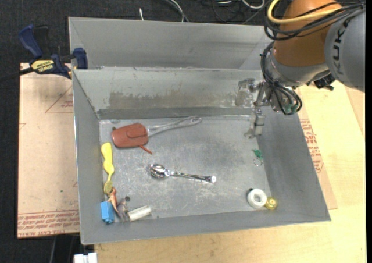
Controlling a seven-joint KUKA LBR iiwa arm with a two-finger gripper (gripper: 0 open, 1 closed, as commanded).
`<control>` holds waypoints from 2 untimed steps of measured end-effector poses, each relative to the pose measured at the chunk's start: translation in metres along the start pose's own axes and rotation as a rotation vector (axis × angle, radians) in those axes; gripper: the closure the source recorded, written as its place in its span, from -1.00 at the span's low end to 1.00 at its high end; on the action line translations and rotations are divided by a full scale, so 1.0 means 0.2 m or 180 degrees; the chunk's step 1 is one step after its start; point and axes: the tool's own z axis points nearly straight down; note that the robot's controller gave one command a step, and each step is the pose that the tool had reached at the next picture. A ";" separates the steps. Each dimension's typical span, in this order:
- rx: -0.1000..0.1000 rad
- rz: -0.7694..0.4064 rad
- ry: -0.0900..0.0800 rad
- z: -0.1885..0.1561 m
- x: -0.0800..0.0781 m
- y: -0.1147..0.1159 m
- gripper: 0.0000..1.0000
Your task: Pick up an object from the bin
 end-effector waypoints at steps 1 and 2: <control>0.0004 -0.0007 -0.0026 -0.02 -0.01 0.00 -1.00; 0.0006 -0.0208 -0.0034 0.26 0.13 0.31 -1.00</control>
Offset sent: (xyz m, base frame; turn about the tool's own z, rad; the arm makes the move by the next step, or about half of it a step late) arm -0.0544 0.1221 -0.1083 -0.1275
